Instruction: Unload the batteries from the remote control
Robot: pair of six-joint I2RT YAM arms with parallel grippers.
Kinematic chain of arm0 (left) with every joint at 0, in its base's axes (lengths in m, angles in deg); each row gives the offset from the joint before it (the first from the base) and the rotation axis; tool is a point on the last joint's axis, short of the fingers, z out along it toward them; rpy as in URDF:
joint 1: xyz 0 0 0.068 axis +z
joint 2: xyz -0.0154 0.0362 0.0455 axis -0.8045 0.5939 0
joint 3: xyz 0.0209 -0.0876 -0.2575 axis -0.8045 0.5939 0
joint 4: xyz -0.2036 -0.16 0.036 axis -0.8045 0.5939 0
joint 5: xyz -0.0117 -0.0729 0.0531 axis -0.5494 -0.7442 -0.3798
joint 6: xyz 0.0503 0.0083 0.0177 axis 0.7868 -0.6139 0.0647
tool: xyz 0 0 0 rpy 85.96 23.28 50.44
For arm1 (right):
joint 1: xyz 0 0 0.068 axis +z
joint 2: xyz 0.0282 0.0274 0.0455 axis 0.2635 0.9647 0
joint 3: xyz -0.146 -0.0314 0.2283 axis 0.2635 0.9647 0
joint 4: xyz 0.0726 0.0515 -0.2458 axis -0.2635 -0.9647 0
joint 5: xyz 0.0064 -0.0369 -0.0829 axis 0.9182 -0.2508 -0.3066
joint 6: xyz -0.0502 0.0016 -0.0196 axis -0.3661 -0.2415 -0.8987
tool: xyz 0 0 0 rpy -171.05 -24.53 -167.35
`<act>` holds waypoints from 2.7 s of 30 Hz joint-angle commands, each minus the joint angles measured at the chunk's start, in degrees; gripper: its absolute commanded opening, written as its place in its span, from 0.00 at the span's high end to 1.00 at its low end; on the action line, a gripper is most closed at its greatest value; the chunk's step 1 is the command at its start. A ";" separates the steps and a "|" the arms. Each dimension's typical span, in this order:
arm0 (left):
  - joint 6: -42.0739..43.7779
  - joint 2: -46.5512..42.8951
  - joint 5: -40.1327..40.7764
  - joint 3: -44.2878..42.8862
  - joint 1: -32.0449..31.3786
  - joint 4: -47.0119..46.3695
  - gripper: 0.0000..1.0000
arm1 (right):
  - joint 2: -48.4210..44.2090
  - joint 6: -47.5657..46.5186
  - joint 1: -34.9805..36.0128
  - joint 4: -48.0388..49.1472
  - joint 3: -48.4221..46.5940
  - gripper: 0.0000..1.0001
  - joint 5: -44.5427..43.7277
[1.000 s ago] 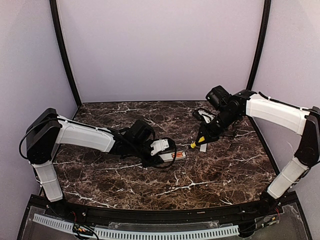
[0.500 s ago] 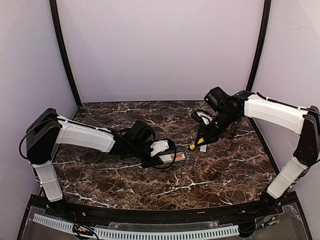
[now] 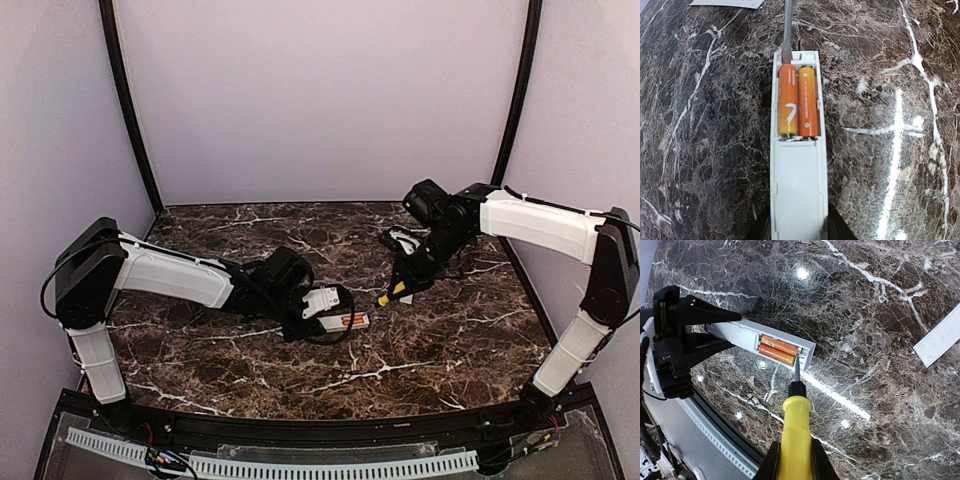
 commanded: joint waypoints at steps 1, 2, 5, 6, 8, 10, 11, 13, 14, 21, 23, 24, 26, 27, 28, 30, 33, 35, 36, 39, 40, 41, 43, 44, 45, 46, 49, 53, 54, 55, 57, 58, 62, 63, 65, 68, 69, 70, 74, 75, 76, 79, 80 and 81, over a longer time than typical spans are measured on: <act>0.58 -0.81 -0.24 0.04 -0.67 -3.33 1.00 | 2.41 -0.51 1.64 -2.66 -1.63 1.00 2.26; 0.59 -0.80 -0.26 0.05 -0.79 -3.38 1.00 | 2.76 -0.59 1.74 -2.99 -1.84 1.00 2.28; 0.64 -0.67 -0.17 0.05 -0.88 -3.40 1.00 | 3.94 -0.93 1.96 -3.90 -2.75 1.00 2.40; 0.74 -0.69 -0.18 0.01 -0.88 -3.33 1.00 | 4.34 -1.04 2.03 -4.20 -3.21 1.00 2.21; 0.69 -0.62 -0.23 0.20 -0.94 -3.39 1.00 | 5.19 -1.12 2.04 -4.92 -4.34 1.00 2.02; 0.70 -0.54 -0.48 0.16 -1.10 -3.32 1.00 | 6.11 -1.28 2.17 -5.67 -5.58 1.00 2.09; 0.66 -0.49 -0.59 0.19 -1.25 -3.33 1.00 | 6.54 -1.45 2.19 -6.10 -6.11 1.00 1.98; 0.79 -0.40 -0.81 0.15 -1.53 -3.35 1.00 | 7.21 -1.57 2.31 -6.80 -6.83 1.00 1.83; 0.88 -0.33 -0.91 0.05 -1.57 -3.33 1.00 | 7.49 -1.59 2.37 -6.90 -7.09 1.00 1.82; 0.96 0.01 -1.05 -0.10 -2.03 -3.40 1.00 | 8.92 -1.69 2.89 -6.84 -7.86 1.00 2.19; 0.82 0.12 -1.05 -0.23 -2.13 -3.34 1.00 | 9.25 -1.71 2.93 -6.33 -7.89 1.00 2.47; 0.77 0.27 -1.02 -0.31 -2.16 -3.33 1.00 | 9.48 -1.67 2.93 -5.77 -7.84 1.00 2.58; 0.69 0.45 -0.94 -0.52 -2.23 -3.32 1.00 | 10.11 -1.62 2.89 -4.93 -7.92 1.00 2.82; 0.60 0.49 -0.87 -0.66 -2.28 -3.31 1.00 | 10.41 -1.58 2.93 -4.38 -8.08 1.00 2.94; 0.62 0.58 -0.86 -0.70 -2.35 -3.31 1.00 | 10.75 -1.50 2.91 -3.76 -8.23 1.00 3.08; 0.52 0.61 -0.78 -0.96 -2.40 -3.17 1.00 | 11.22 -1.41 2.93 -3.39 -8.89 1.00 3.10; 0.50 0.62 -0.70 -1.38 -2.46 -2.60 1.00 | 11.34 -1.40 2.94 -3.09 -9.57 1.00 2.84; 0.45 0.62 -0.62 -1.56 -2.52 -2.39 1.00 | 11.31 -1.47 2.95 -3.06 -9.58 1.00 2.90; 0.58 0.62 -0.54 -1.60 -2.55 -2.27 1.00 | 11.21 -1.49 2.93 -3.06 -9.54 1.00 2.89; 0.63 0.71 -0.27 -1.62 -2.51 -2.06 0.99 | 10.87 -1.67 2.98 -3.06 -8.99 1.00 2.83; 0.62 0.70 -0.14 -1.62 -2.54 -2.01 1.00 | 10.74 -1.73 2.94 -3.18 -8.74 1.00 2.75; 0.67 0.70 0.13 -1.62 -2.52 -1.91 1.00 | 10.50 -1.80 2.94 -3.23 -8.50 1.00 2.68; 0.82 0.70 0.50 -1.63 -2.52 -1.75 1.00 | 10.04 -2.04 2.93 -3.39 -7.87 1.00 2.42; 1.02 0.70 0.64 -1.62 -2.50 -1.56 1.00 | 9.89 -2.24 2.94 -3.69 -7.60 1.00 2.18; 1.09 0.70 0.94 -1.62 -2.56 -1.38 1.00 | 9.74 -2.46 2.98 -4.05 -7.46 1.00 1.75; 1.25 0.70 1.13 -1.62 -2.57 -1.25 1.00 | 9.69 -2.71 2.94 -4.48 -7.42 1.00 1.24; 1.72 0.70 1.62 -1.68 -2.53 -0.91 1.00 | 9.95 -2.98 3.08 -5.98 -8.21 1.00 -0.40; 2.18 0.70 2.16 -2.06 -2.57 -0.39 1.00 | 11.78 -3.15 4.53 -8.64 -10.76 1.00 -3.26; 2.28 0.70 2.29 -2.23 -2.57 -0.35 1.00 | 12.28 -3.22 5.09 -9.51 -11.48 1.00 -3.98; 2.38 0.77 2.37 -2.32 -2.56 -0.15 1.00 | 12.81 -3.24 5.61 -10.55 -12.15 1.00 -4.78; 2.60 0.83 2.56 -2.67 -2.56 0.24 1.00 | 13.85 -3.12 6.58 -12.88 -13.63 1.00 -6.90; 2.67 0.87 2.81 -2.76 -2.53 0.35 1.00 | 14.34 -2.96 7.03 -14.07 -14.37 1.00 -8.10; 3.05 0.88 3.20 -3.01 -2.57 0.79 1.00 | 15.89 -1.89 8.42 -17.72 -17.23 1.00 -11.43; 3.12 0.88 3.28 -3.09 -2.51 0.81 1.00 | 16.37 -1.54 8.73 -18.38 -17.94 1.00 -11.91; 3.09 0.88 3.28 -3.15 -2.55 0.86 1.00 | 17.53 -0.67 9.62 -19.51 -19.54 1.00 -12.95; 3.14 0.87 3.27 -3.20 -2.50 0.91 1.00 | 19.26 0.20 11.00 -20.21 -21.87 1.00 -13.28; 3.10 0.88 3.25 -3.20 -2.50 0.91 1.00 | 19.63 0.45 11.30 -19.99 -22.23 1.00 -12.99; 3.09 0.88 3.20 -3.20 -2.56 0.91 1.00 | 20.01 0.56 11.55 -19.82 -22.71 1.00 -12.80; 3.03 0.96 3.17 -3.20 -2.56 0.86 1.00 | 21.14 0.67 12.06 -18.87 -24.81 1.00 -11.53; 3.01 1.03 3.22 -3.25 -2.57 0.93 1.00 | 21.27 0.59 12.18 -18.58 -25.38 1.00 -11.08; 2.89 1.09 3.23 -3.28 -2.58 0.96 0.99 | 21.39 0.55 12.16 -18.49 -25.95 1.00 -10.55; 2.91 1.07 3.39 -3.29 -2.53 1.12 1.00 | 21.39 0.08 12.16 -18.27 -27.20 1.00 -8.52; 2.91 1.06 3.36 -3.29 -2.50 1.16 1.00 | 21.33 -0.10 12.24 -18.33 -27.28 1.00 -8.11; 2.87 1.06 3.38 -3.29 -2.54 1.17 1.00 | 21.23 -0.28 12.19 -18.42 -26.97 1.00 -7.76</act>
